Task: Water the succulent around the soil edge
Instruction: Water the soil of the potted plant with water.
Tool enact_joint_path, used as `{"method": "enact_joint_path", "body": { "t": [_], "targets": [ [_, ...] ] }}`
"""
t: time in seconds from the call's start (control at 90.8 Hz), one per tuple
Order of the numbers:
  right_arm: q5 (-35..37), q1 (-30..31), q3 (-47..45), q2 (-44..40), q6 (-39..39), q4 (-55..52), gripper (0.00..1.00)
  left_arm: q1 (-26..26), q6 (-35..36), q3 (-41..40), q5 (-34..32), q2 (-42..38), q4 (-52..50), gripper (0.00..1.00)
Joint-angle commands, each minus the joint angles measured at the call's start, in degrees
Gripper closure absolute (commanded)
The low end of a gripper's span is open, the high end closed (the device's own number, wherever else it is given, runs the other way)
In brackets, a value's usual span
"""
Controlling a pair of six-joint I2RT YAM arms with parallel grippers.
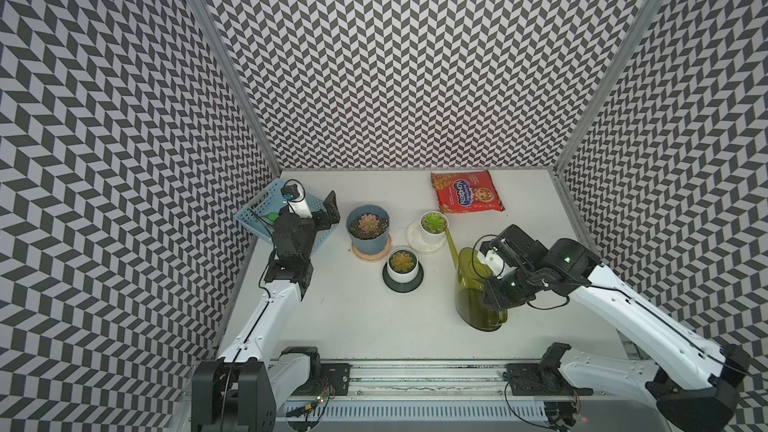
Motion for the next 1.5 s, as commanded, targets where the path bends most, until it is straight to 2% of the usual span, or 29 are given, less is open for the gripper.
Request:
{"method": "enact_joint_path", "body": {
  "t": [0.0,0.264,0.496,0.826,0.98,1.102,1.322,1.487],
  "targets": [
    [0.6,-0.5,2.1,-1.4,-0.6,2.0,1.0,-0.5,0.2,1.3,-0.3,-1.4,0.2,0.0],
    [0.3,-0.8,4.6,-1.9,0.0,2.0,1.0,-0.5,0.1,1.5,0.1,-1.3,0.1,0.0],
    [-5.3,-0.2,8.3,0.5,-3.0,2.0,1.0,-0.5,0.0,2.0,0.2,-1.8,-0.7,0.0],
    [-11.9,8.8,18.6,9.0,-4.4,2.0,1.0,-0.6,-0.4,4.0,0.3,-2.5,-3.0,0.0],
    [-19.6,8.9,24.1,12.7,-4.6,2.0,1.0,-0.5,-0.7,5.5,0.9,-3.2,-4.8,0.0],
    [-22.9,8.8,27.2,15.5,-3.7,2.0,1.0,-0.5,-1.1,6.8,2.0,-3.8,-6.2,0.0],
    [-24.8,7.6,27.8,17.9,-2.8,2.0,1.0,-0.5,-1.1,7.3,2.3,-4.7,-7.1,0.0],
    [-22.7,4.8,25.0,16.2,-3.7,2.0,1.0,-0.9,-1.0,6.9,2.6,-4.9,-7.0,0.0]
  ]
}}
